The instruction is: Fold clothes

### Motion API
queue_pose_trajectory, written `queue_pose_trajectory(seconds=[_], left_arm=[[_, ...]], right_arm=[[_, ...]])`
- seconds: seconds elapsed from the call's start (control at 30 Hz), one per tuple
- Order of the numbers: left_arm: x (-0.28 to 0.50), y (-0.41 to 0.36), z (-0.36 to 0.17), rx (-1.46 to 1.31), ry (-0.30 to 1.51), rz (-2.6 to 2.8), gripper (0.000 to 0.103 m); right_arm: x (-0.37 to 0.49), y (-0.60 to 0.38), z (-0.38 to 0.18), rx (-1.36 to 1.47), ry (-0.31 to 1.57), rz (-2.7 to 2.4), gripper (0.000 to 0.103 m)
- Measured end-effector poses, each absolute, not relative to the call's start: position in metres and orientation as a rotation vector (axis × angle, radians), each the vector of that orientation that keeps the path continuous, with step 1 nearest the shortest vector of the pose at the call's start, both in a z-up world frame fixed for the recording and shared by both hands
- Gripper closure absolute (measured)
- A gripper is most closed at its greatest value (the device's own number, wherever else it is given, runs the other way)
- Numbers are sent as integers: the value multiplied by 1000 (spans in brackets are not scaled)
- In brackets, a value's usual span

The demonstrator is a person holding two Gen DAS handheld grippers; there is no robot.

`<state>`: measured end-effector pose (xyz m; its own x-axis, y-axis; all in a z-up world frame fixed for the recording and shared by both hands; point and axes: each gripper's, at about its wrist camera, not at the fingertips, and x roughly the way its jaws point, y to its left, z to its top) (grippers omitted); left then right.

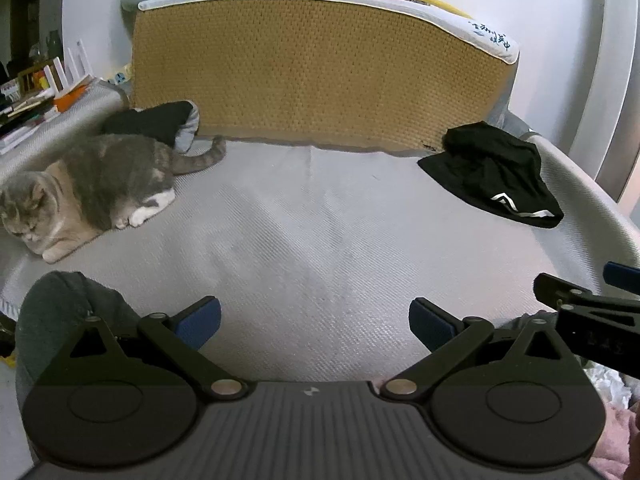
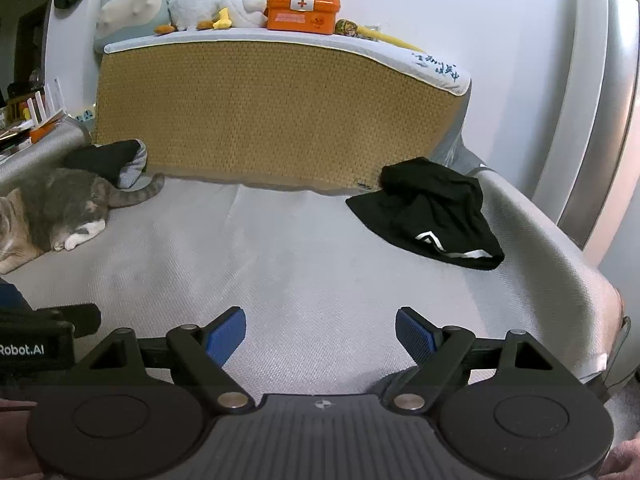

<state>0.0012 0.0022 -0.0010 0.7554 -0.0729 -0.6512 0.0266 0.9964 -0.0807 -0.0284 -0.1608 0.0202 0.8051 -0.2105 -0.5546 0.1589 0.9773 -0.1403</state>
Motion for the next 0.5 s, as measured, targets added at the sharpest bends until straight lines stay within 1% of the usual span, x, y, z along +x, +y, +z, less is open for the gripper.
queue_pose_trajectory(seconds=[0.2,0.5], left_arm=[[5,16,-2,-81,705,-59,0],[6,14,-6,-41,700,-35,0]], right_arm=[[-24,-150,30,-82,596,-182,18],[-29,-160,13,-78,591,-158,18]])
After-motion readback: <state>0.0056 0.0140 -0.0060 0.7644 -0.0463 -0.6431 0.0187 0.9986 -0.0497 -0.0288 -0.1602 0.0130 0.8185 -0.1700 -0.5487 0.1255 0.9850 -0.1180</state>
